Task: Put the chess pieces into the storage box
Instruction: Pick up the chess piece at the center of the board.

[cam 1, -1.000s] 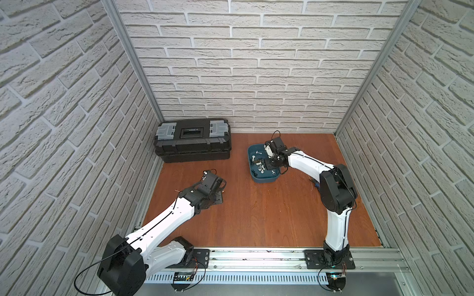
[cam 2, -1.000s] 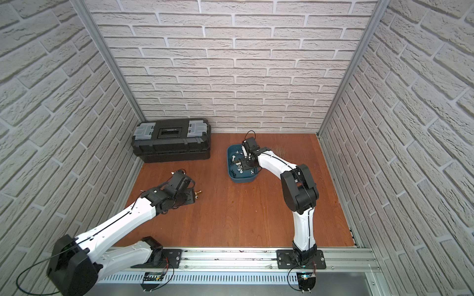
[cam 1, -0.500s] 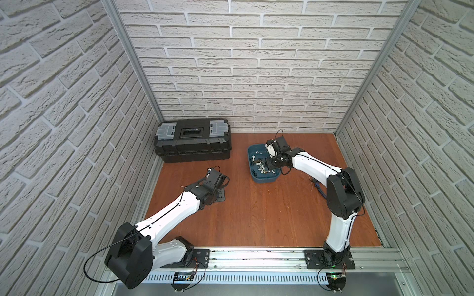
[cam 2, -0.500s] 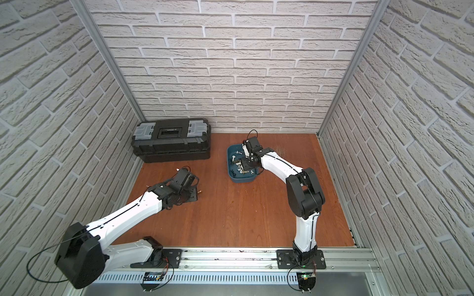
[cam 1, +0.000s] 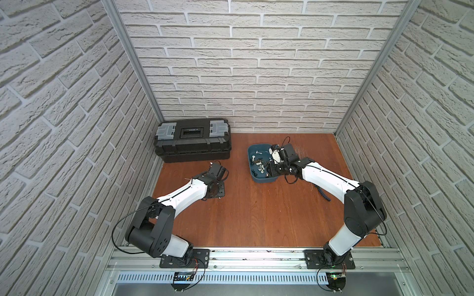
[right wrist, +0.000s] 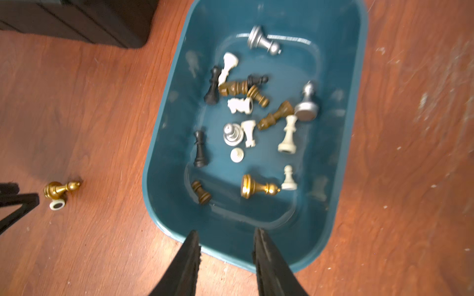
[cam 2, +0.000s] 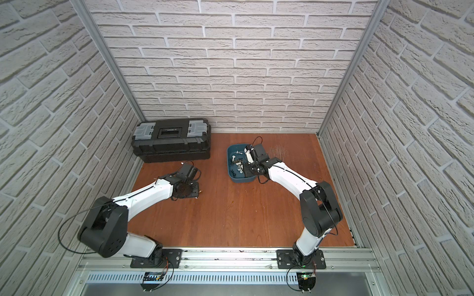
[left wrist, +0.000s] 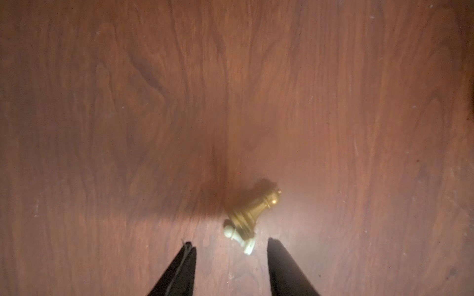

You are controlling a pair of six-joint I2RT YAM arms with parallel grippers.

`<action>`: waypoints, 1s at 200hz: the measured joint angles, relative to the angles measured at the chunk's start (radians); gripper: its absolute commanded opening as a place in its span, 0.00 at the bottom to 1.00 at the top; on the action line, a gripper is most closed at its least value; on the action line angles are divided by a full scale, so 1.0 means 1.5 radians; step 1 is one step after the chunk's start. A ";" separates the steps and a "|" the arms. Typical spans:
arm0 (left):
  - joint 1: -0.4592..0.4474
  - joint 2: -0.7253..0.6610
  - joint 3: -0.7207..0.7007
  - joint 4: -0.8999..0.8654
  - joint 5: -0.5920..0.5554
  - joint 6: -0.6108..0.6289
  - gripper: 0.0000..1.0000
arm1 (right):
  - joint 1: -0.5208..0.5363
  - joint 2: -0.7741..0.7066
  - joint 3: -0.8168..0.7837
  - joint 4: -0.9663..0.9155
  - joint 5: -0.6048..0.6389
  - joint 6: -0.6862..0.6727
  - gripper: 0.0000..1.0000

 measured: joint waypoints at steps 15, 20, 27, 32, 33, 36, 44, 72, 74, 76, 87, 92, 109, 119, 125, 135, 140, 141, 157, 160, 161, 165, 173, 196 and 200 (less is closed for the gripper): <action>0.004 0.022 0.008 0.009 0.017 0.009 0.49 | 0.006 -0.003 -0.017 0.003 -0.002 0.001 0.40; 0.004 0.030 0.012 0.011 0.022 0.011 0.49 | 0.007 -0.005 -0.020 0.003 -0.002 0.001 0.40; 0.004 0.041 0.017 0.016 0.027 0.015 0.49 | 0.007 -0.007 -0.023 0.003 -0.002 0.001 0.40; 0.004 0.049 0.020 0.020 0.033 0.017 0.48 | 0.008 -0.008 -0.024 0.003 -0.002 0.001 0.39; 0.004 0.050 0.020 0.020 0.034 0.017 0.48 | 0.008 -0.009 -0.024 0.003 -0.002 0.001 0.39; 0.004 0.055 0.023 0.021 0.036 0.019 0.47 | 0.009 -0.010 -0.025 0.003 -0.002 0.001 0.39; 0.005 0.066 0.027 0.025 0.041 0.022 0.46 | 0.010 -0.015 -0.025 0.003 -0.002 0.001 0.40; 0.005 0.096 0.036 0.038 0.062 0.026 0.42 | 0.011 -0.041 -0.026 0.004 -0.002 0.000 0.40; 0.005 0.098 0.036 0.038 0.063 0.026 0.42 | 0.011 -0.042 -0.026 0.004 -0.002 0.000 0.40; 0.005 0.100 0.036 0.039 0.064 0.026 0.42 | 0.011 -0.044 -0.026 0.004 -0.002 0.000 0.40; 0.005 0.105 0.036 0.043 0.069 0.026 0.42 | 0.011 -0.053 -0.028 0.006 -0.002 0.000 0.40; 0.005 0.105 0.036 0.045 0.071 0.026 0.41 | 0.012 -0.056 -0.029 0.007 -0.002 0.000 0.40; 0.005 0.106 0.036 0.046 0.075 0.026 0.39 | 0.012 -0.063 -0.037 0.009 -0.002 0.001 0.40; 0.005 0.106 0.036 0.046 0.076 0.026 0.37 | 0.012 -0.063 -0.041 0.010 -0.002 0.001 0.40; 0.005 0.107 0.036 0.046 0.076 0.026 0.37 | 0.012 -0.063 -0.045 0.012 -0.002 0.001 0.40; 0.004 0.107 0.036 0.046 0.076 0.026 0.36 | 0.012 -0.063 -0.049 0.012 -0.002 0.003 0.40; 0.003 0.107 0.036 0.046 0.077 0.026 0.36 | 0.012 -0.063 -0.051 0.012 -0.002 0.004 0.40; 0.003 0.107 0.036 0.046 0.077 0.026 0.36 | 0.013 -0.063 -0.051 0.012 -0.002 0.004 0.40; 0.000 0.107 0.036 0.046 0.076 0.027 0.33 | 0.014 -0.063 -0.053 0.013 -0.002 0.007 0.40; -0.001 0.108 0.036 0.046 0.076 0.027 0.32 | 0.014 -0.063 -0.053 0.013 -0.002 0.008 0.40; -0.002 0.108 0.037 0.046 0.076 0.026 0.32 | 0.015 -0.063 -0.053 0.013 -0.002 0.008 0.40; -0.003 0.108 0.037 0.046 0.076 0.027 0.32 | 0.015 -0.063 -0.053 0.013 -0.001 0.009 0.40; -0.006 0.110 0.039 0.045 0.076 0.027 0.31 | 0.016 -0.063 -0.053 0.013 -0.001 0.010 0.40; -0.018 0.123 0.054 0.040 0.073 0.027 0.31 | 0.016 -0.063 -0.053 0.013 0.000 0.010 0.40; -0.021 0.126 0.057 0.037 0.072 0.027 0.31 | 0.016 -0.063 -0.053 0.013 0.001 0.010 0.40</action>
